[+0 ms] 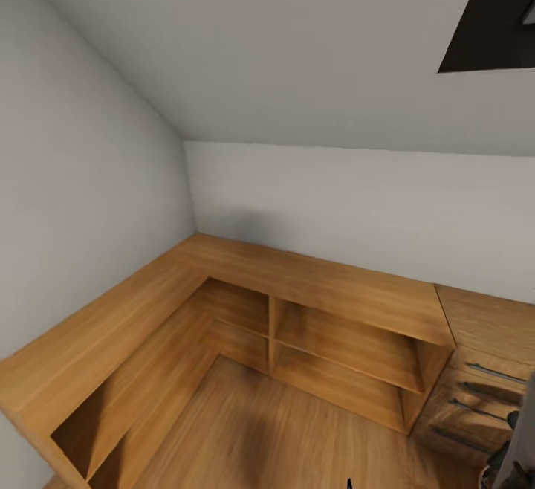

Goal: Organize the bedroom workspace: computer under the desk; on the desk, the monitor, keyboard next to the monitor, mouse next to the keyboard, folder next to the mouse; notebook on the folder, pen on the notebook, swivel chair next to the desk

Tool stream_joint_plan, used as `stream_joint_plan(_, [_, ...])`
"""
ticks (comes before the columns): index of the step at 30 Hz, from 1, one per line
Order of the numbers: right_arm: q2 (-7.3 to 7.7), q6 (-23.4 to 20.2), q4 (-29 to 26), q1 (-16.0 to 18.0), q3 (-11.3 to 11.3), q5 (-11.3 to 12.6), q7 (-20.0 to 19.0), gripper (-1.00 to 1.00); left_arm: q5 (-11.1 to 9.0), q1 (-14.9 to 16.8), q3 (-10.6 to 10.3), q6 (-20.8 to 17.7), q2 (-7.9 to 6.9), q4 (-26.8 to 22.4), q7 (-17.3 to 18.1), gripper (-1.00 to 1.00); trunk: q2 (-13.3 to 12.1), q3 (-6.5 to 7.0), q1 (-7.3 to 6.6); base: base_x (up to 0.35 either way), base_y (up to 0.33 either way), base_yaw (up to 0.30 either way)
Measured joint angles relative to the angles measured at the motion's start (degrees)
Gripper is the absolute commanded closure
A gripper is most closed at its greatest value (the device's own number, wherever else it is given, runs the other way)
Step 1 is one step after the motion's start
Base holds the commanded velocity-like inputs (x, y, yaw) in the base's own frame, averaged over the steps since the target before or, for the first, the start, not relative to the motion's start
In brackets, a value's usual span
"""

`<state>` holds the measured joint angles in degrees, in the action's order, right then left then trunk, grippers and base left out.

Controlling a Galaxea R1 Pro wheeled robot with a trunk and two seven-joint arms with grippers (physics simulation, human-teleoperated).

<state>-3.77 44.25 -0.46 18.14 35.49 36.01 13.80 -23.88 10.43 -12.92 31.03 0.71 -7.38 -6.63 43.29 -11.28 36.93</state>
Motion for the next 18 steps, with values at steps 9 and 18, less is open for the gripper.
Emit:
stream_joint_plan(9, [-0.51,-0.1,0.1,0.0,0.2,-0.3,1.6,-1.0,0.0,0.0,0.0,0.0,0.0,0.0,0.0,-1.0,0.0,0.27,0.0,0.312,0.02,-0.276])
stream_joint_plan(18, [-0.59,-0.3,0.5,0.0,0.1,-0.4,1.6,-1.0,-0.1,0.0,0.1,0.3,-0.11,0.4,0.0,-1.0,0.0,0.55,0.0,0.271,0.204,-0.276])
